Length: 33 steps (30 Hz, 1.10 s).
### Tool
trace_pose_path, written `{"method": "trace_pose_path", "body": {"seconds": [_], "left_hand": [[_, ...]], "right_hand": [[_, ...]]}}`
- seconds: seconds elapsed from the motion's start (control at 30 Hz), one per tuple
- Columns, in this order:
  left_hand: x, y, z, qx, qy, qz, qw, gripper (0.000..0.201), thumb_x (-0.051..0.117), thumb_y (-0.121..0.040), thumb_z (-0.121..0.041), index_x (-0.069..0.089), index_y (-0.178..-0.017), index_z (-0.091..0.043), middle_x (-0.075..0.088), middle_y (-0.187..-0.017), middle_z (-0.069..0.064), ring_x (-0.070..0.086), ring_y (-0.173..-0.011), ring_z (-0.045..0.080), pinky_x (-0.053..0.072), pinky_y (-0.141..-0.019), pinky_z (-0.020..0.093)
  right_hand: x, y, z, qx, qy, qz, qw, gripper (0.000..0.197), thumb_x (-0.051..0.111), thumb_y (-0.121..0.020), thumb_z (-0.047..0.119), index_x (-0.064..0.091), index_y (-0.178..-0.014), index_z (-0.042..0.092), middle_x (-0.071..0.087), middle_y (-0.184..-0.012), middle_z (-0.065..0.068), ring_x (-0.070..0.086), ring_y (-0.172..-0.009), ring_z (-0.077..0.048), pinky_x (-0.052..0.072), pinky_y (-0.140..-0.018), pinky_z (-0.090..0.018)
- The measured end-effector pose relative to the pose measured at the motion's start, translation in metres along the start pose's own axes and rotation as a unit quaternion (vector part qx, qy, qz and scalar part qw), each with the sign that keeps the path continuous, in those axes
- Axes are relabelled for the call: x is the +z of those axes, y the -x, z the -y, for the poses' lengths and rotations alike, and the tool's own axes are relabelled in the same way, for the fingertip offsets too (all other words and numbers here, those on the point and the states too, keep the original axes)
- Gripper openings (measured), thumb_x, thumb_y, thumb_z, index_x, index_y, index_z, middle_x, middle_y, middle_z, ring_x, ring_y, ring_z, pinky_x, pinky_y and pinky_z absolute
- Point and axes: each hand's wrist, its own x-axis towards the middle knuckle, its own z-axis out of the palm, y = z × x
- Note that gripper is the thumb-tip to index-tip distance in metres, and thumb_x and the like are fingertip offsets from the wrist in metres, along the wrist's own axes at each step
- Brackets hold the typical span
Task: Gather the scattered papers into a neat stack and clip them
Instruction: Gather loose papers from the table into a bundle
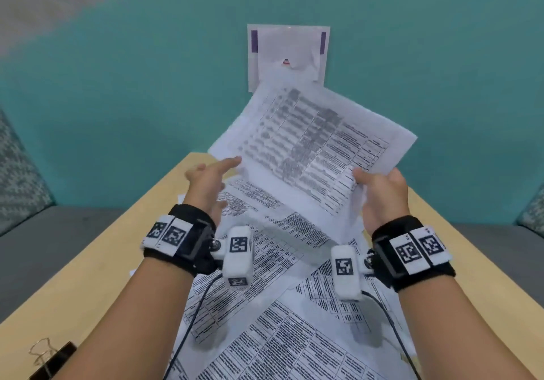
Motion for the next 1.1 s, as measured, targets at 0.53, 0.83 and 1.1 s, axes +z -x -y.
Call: {"method": "trace_pose_path", "body": {"seconds": [0.53, 0.83, 1.1], "left_hand": [[0.002, 0.018, -0.030, 0.191, -0.024, 0.016, 0.981, 0.048, 0.068, -0.081, 0.018, 0.064, -0.121, -0.009, 0.074, -0.110, 0.003, 0.070, -0.111, 0.030, 0.057, -0.096, 0.043], [0.014, 0.022, -0.014, 0.228, -0.134, 0.075, 0.962, 0.041, 0.072, -0.081, 0.014, 0.068, -0.107, -0.018, 0.075, -0.102, -0.004, 0.072, -0.090, 0.008, 0.057, -0.078, 0.021], [0.016, 0.007, 0.020, 0.137, -0.122, 0.065, 0.981, 0.042, 0.064, -0.088, 0.007, 0.063, -0.125, -0.012, 0.072, -0.108, -0.004, 0.067, -0.095, 0.015, 0.051, -0.084, 0.031]], "right_hand": [[0.022, 0.016, -0.002, -0.066, 0.093, 0.026, 0.993, 0.099, 0.086, -0.078, 0.026, 0.024, -0.154, 0.030, 0.044, -0.142, -0.001, 0.046, -0.128, -0.016, 0.039, -0.103, -0.033], [0.020, 0.015, 0.009, -0.127, 0.157, 0.102, 0.974, 0.017, 0.071, -0.089, 0.002, 0.072, -0.098, 0.018, 0.077, -0.095, 0.005, 0.073, -0.090, -0.016, 0.059, -0.084, -0.032], [0.017, 0.003, -0.022, -0.071, 0.177, 0.087, 0.978, 0.035, 0.061, -0.084, -0.008, 0.062, -0.111, 0.015, 0.069, -0.098, 0.002, 0.063, -0.084, -0.016, 0.052, -0.074, -0.028]]}}
